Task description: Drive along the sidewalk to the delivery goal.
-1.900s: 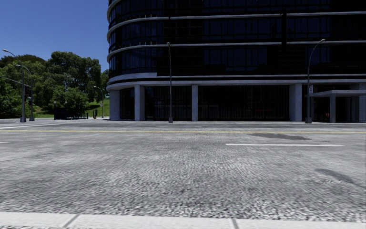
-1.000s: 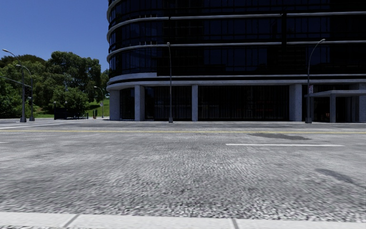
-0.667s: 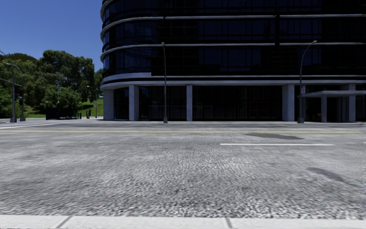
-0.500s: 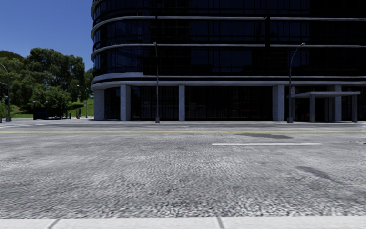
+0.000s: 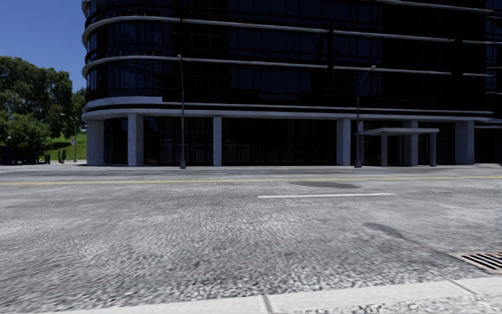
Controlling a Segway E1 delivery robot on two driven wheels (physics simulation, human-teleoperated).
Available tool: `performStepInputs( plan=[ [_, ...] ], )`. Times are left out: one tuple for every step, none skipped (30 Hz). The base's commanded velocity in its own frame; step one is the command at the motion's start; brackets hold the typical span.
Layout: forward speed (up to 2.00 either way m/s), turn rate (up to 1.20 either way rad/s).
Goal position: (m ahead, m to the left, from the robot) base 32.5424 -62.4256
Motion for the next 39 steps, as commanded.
performStepInputs(
  plan=[
    [0.0,-0.42],
    [0.0,-0.42],
    [0.0,-0.42],
    [0.0,-0.42],
    [0.0,-0.42],
    [0.0,-0.42],
    [0.0,-0.42],
    [0.0,-0.42],
    [0.0,-0.42],
    [0.0,-0.42],
    [0.0,-0.42],
    [0.0,-0.42],
    [0.0,-0.42],
    [0.0,-0.42],
    [0.0,-0.42],
    [0.0,-0.42],
    [0.0,-0.42],
    [0.0,-0.42],
    [0.0,-0.42],
    [0.0,-0.42],
    [0.0,-0.42],
    [0.0,-0.42],
    [0.0,-0.42],
    [0.0,-0.42],
    [0.0,-0.42],
    [0.0,-0.42],
    [0.0,-0.42],
    [0.0,-0.42],
    [0.0,-0.42],
    [0.0,-0.42],
    [0.0,-0.42],
    [0.0,-0.42],
    [0.0,-0.42],
    [0.0,-0.42],
    [0.0,-0.42],
    [0.0,-0.42],
    [0.0,-0.42],
    [0.0,-0.42],
    [0.0,-0.42]
  ],
)
